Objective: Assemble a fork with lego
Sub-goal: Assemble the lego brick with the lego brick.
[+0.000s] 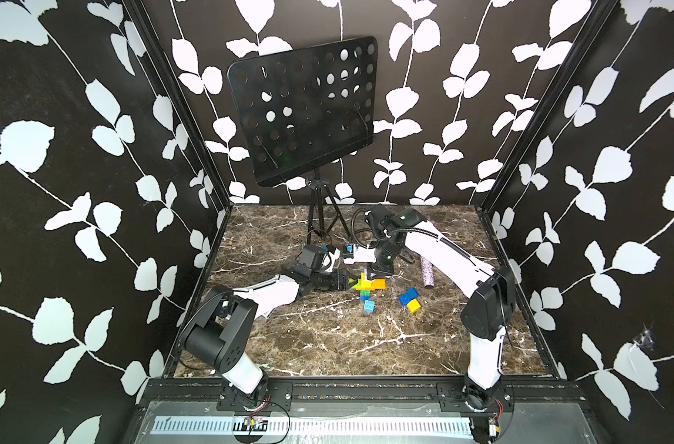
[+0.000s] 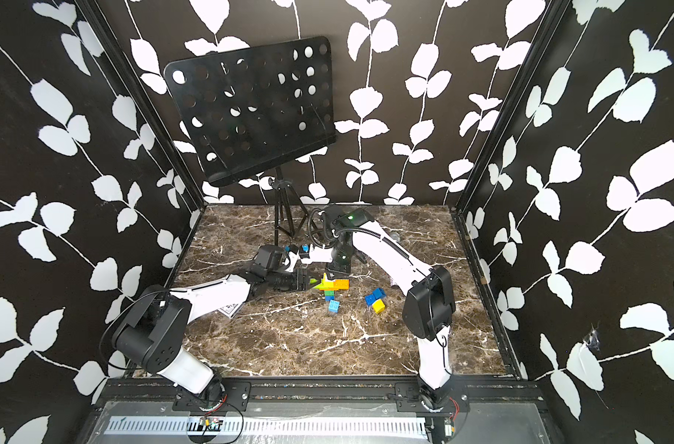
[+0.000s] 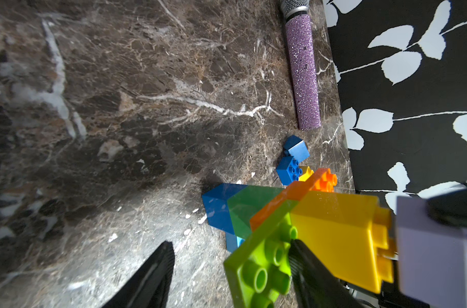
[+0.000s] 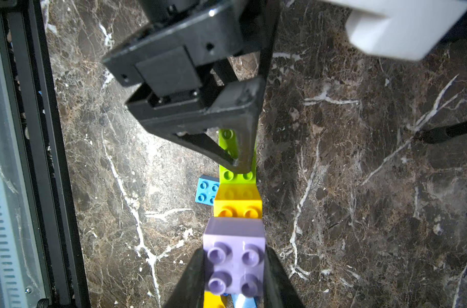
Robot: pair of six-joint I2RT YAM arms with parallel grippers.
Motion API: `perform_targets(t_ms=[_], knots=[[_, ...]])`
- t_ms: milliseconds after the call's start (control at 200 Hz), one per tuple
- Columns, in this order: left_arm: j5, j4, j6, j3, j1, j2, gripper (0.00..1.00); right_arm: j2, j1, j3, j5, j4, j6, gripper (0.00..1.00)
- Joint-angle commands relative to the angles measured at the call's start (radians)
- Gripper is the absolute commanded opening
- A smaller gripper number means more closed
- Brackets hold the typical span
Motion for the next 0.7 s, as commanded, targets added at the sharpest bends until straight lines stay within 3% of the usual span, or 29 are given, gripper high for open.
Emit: perform_targets(t_ms=[0,325,695], knots=[[0.014,0.019,0.008,0.021,-0.006,0.005,0.71,-0.013,0.002,0.016,-0.032,-0.032,-0.007,0.28],[0.009,0.007,0.014,0.019,-0.006,0.005,0.71,0.009,0.002,-0.007,0.021,-0.011,-0.02,0.28],[0.017,0.015,0.012,0.023,-0.006,0.018,0.71,0.019,0.003,0.008,-0.03,0.014,-0.011,0.28]])
